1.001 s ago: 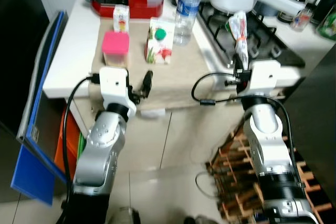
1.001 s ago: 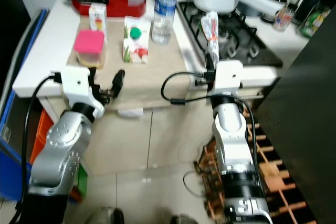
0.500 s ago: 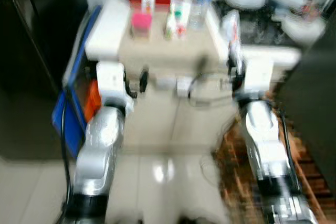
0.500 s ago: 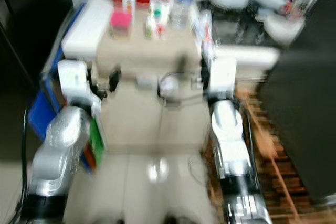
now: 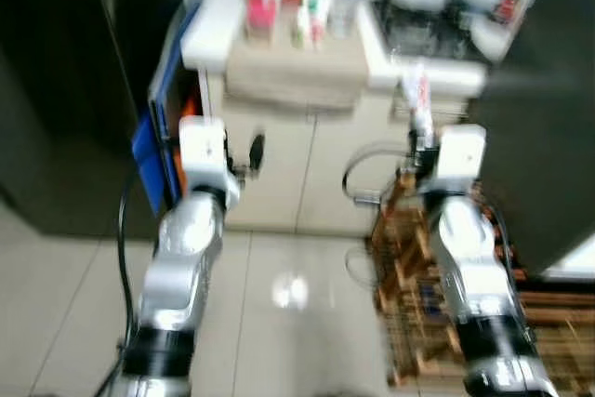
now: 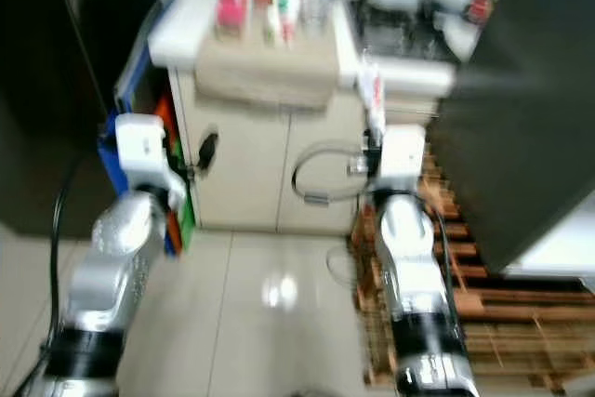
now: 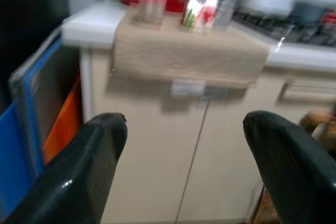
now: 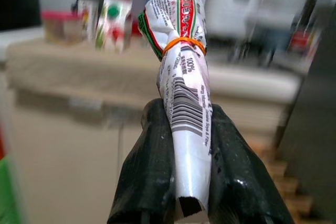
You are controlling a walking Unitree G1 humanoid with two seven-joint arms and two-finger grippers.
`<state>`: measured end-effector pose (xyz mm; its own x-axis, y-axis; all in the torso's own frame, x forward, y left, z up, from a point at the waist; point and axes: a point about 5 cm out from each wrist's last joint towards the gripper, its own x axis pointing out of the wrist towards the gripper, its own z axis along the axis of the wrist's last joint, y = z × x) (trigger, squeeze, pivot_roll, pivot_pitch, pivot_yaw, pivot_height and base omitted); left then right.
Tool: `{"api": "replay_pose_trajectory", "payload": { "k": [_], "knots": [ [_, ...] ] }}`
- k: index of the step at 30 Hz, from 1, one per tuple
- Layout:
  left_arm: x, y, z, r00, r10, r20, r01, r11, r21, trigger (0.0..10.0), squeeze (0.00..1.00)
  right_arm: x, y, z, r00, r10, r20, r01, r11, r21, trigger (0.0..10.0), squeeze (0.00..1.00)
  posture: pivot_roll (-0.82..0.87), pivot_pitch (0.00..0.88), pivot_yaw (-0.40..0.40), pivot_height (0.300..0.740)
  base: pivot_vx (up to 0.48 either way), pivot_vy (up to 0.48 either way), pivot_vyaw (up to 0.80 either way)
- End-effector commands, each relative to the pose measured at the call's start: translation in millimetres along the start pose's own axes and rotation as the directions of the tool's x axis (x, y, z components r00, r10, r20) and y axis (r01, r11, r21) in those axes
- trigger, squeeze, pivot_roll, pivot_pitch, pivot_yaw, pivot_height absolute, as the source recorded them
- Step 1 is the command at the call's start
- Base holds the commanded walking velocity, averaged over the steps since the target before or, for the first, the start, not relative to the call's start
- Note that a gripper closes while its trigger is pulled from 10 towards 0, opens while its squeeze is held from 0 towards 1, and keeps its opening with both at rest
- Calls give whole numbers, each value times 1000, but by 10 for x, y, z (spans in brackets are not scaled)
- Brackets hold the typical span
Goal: Restocking fridge
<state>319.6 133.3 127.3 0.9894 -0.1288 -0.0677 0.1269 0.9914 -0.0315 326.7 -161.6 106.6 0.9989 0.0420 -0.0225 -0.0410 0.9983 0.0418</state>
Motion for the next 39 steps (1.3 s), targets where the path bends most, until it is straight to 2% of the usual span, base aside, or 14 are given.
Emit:
{"api": "replay_pose_trajectory", "payload": {
  "k": [1, 6, 8, 9, 10, 12, 13, 14, 15, 16, 19, 27, 28, 39],
  "knots": [
    [66, 7, -400, 984, -6, -181, 7, 1000, 7, 10000, 0, -20, -32, -390, 976, 7, -217, 12, 996, 84, 0, 0, -22, 0, -38, 740, 0, 0, 0],
    [-74, 5, -1180, 855, -14, -519, -2, 1000, -31, 10000, 0, -211, -18, -1005, 830, 18, -558, 31, 996, 78, 0, 0, -35, 0, -23, 740, 0, 0, 0],
    [-141, -2, -1300, 823, -11, -568, -23, 998, -53, 10000, 0, -273, -16, -1101, 792, 17, -611, 32, 997, 69, 0, 0, -38, 0, -24, 740, 0, 0, 0],
    [-228, -19, -1427, 783, -12, -622, -39, 997, -68, 10000, 0, -358, -17, -1209, 745, 12, -667, 12, 999, 31, 0, 0, -41, 0, -25, 740, 0, 0, 0],
    [-424, -63, -1655, 702, -15, -712, -29, 998, -49, 10000, 0, -541, -48, -1396, 667, -12, -745, 19, 1000, 1, 0, 0, -47, 0, -24, 740, 0, 0, 0],
    [-493, -79, -1726, 675, -17, -738, -15, 999, -37, 10000, 0, -607, -60, -1454, 642, -19, -766, 37, 999, 7, 0, 0, -47, 0, -24, 740, 0, 0, 0],
    [-607, -97, -1830, 635, -28, -772, -6, 999, -40, 10000, 0, -699, -80, -1531, 609, -30, -793, 81, 996, 24, 0, 0, -47, 0, -13, 740, 0, 0, 0],
    [-812, -80, -1995, 558, -19, -830, 29, 1000, -3, 10000, 0, -848, -98, -1643, 553, -39, -833, 134, 990, 42, 0, 0, -52, 0, -23, 740, 0, 0, 0],
    [-812, -80, -1995, 558, -19, -830, 29, 1000, -3, 10000, 0, -848, -98, -1643, 553, -39, -833, 134, 990, 42, 0, 0, -52, 0, -23, 740, 0, 0, 0],
    [-910, -16, -2060, 512, 15, -859, 42, 998, 43, 10000, 0, -991, -81, -1742, 494, -25, -869, 139, 989, 50, 0, 0, -68, 0, -15, 740, 0, 0, 0],
    [-941, -27, -2080, 490, -20, -872, 10, 1000, -18, 10000, 0, -1142, -90, -1831, 431, -20, -902, 140, 989, 45, 0, 0, -68, 0, -8, 740, 0, 0, 0],
    [-1000, -63, -2122, 457, -30, -889, -29, 998, -49, 10000, 0, -1230, -12, -1890, 397, 22, -918, 86, 994, 61, 0, 0, -58, 0, -14, 740, 0, 0, 0],
    [-998, -90, -2125, 460, -29, -887, -33, 998, -50, 10000, 0, -1248, -22, -1899, 390, 6, -921, 90, 995, 44, 10000, 0, -57, 0, -15, 740, 0, 0, 0],
    [-988, -154, -2127, 469, -18, -883, -33, 999, -38, 10000, 0, -1300, 8, -1933, 383, 9, -924, 16, 1000, 17, 10000, 0, -46, 0, -22, 740, 0, 0, 0]
  ]
}}
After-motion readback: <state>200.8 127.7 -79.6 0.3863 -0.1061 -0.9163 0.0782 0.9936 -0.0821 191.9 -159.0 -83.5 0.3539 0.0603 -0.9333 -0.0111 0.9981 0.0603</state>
